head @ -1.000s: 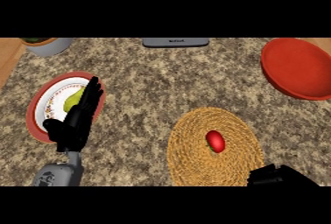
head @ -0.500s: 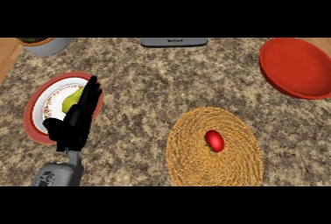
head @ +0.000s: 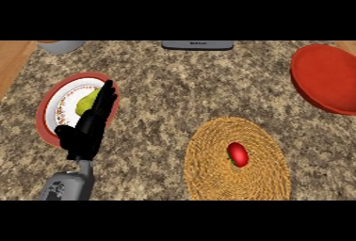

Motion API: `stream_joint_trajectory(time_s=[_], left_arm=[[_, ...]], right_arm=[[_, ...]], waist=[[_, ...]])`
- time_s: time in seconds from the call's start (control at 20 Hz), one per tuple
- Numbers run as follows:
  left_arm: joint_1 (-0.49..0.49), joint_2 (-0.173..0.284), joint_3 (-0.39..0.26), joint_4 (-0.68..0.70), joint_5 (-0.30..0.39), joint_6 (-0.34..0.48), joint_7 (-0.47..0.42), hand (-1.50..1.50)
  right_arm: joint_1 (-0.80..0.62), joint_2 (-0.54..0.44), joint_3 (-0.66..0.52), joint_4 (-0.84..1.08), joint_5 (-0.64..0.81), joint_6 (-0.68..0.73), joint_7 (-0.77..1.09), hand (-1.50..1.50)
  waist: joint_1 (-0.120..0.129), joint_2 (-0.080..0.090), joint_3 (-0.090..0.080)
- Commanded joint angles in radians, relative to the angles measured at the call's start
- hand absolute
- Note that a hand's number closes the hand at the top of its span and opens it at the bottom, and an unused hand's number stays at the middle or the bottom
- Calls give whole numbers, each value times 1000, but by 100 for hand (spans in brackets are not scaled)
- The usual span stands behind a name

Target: Pick the cupcake from the placemat and place it in the bowl

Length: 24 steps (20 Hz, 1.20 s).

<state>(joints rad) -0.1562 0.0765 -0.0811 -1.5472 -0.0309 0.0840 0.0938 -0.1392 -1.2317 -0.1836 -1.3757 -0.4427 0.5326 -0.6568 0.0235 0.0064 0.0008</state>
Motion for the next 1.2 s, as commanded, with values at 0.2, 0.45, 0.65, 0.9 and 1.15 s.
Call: stream_joint_trajectory(time_s=[0.2,0.45,0.65,0.9,1.15], left_arm=[[-21,-29,-28,43,-13,-10,-29,0],[-63,-17,6,67,-5,-12,-22,0],[-20,24,27,25,21,-55,-27,0],[-57,-27,-2,77,-18,-11,-43,0],[-76,-23,-2,43,-5,-23,-5,0]], right_arm=[[-267,89,146,234,365,-143,-128,150],[-468,214,236,443,506,-203,-166,150],[-529,279,264,646,611,-258,-274,150],[-646,337,288,861,711,-357,-337,150],[-658,385,356,974,790,-359,-365,150]], waist=[[39,11,1],[31,8,0],[28,7,1],[42,17,2],[62,26,5]])
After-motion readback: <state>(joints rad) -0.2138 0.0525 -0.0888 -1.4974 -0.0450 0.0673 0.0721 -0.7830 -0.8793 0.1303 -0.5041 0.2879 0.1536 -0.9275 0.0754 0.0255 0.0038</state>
